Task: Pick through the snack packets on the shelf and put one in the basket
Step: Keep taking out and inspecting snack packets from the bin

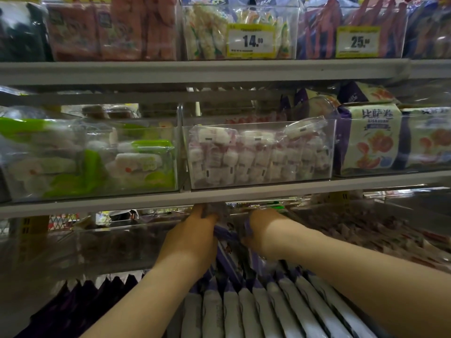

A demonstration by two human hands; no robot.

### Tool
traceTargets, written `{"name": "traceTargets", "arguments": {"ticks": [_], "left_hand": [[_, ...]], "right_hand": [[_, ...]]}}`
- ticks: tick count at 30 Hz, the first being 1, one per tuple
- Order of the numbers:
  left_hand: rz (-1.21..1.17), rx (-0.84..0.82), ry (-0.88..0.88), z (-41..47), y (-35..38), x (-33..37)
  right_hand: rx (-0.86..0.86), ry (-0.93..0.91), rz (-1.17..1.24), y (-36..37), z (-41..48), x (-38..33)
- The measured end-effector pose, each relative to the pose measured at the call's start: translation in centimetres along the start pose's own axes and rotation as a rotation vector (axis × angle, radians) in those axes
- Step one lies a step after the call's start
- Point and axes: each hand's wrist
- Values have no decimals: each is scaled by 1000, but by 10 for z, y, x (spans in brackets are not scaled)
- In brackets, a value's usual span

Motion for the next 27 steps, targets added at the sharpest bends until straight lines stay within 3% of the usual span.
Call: {"name": "traceTargets", "arguments": {"ticks": [3, 10, 14, 20, 27], "left_hand": [[-68, -3, 34, -6, -5, 3], [52, -54, 81, -7, -4, 4], [52, -46, 81, -9, -3, 4], [53, -30, 90, -7, -2, 2], [83, -48, 86, -8, -3, 3]], "right_hand": [[51, -47, 78, 1, 11, 5], [68, -81, 353, 8, 7, 21], [-18, -133, 279, 5, 5, 16], [-68, -5, 133, -6, 5, 18], [23, 72, 391, 3, 11, 23]]}}
Point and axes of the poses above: each hand's wrist, its own z-axis towards the middle knuckle, its own y-axis out of the palm, x = y × z, and after that the axes turned 6 degrees about z, right-handed
